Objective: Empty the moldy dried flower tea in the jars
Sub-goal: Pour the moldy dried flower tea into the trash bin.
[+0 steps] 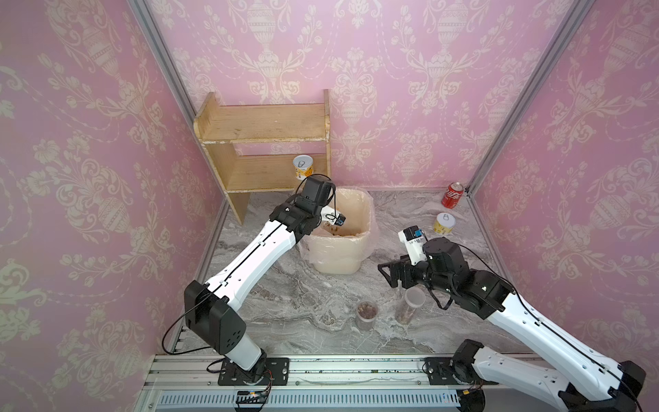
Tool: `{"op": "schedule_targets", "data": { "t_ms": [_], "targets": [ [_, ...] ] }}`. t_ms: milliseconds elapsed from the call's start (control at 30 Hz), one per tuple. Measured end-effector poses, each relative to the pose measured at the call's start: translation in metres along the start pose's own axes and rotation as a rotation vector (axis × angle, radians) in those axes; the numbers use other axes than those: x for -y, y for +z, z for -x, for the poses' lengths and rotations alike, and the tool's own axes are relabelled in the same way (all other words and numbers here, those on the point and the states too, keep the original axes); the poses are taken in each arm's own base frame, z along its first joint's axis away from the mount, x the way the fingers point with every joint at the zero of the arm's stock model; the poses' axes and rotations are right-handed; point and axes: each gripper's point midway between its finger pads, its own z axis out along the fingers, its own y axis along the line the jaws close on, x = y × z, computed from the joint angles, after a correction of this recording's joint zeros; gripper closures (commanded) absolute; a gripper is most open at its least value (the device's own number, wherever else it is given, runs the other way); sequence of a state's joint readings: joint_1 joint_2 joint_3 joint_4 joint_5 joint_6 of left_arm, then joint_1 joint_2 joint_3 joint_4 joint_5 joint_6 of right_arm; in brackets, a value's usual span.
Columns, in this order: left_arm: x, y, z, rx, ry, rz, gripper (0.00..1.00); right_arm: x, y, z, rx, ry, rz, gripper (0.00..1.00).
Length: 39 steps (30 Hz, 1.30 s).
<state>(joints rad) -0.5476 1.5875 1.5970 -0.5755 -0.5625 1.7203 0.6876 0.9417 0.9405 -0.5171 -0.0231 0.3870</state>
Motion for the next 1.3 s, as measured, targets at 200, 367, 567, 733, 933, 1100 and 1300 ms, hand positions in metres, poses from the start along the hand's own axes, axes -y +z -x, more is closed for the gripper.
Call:
{"op": "schedule_targets", "data": {
  "t_ms": [200, 367, 567, 733, 933, 1100, 1300],
  "targets": [
    [-0.003, 0.001, 0.001, 0.002, 0.010, 0.025, 1.00, -0.001, 0.000, 0.004, 0.006, 0.041, 0.022, 0.06],
    [-0.007, 0.000, 0.001, 0.001, 0.011, 0.039, 1.00, -0.002, 0.000, 0.005, 0.002, 0.072, 0.042, 0.06],
    [-0.007, -0.001, 0.005, 0.030, -0.016, 0.043, 1.00, -0.014, -0.008, 0.025, 0.031, 0.118, 0.094, 0.08],
    [-0.008, -0.005, 0.013, 0.115, -0.114, 0.031, 1.00, -0.032, -0.022, 0.060, 0.093, 0.173, 0.155, 0.10],
    [-0.016, -0.021, 0.008, 0.235, -0.314, 0.043, 1.00, -0.058, -0.032, 0.111, 0.152, 0.258, 0.243, 0.15],
    [-0.023, -0.034, 0.001, 0.339, -0.467, 0.058, 1.00, -0.070, -0.019, 0.154, 0.163, 0.371, 0.290, 0.20],
    [-0.024, -0.045, 0.002, 0.461, -0.603, 0.067, 1.00, -0.074, 0.018, 0.192, 0.124, 0.525, 0.343, 0.27]
  ]
}}
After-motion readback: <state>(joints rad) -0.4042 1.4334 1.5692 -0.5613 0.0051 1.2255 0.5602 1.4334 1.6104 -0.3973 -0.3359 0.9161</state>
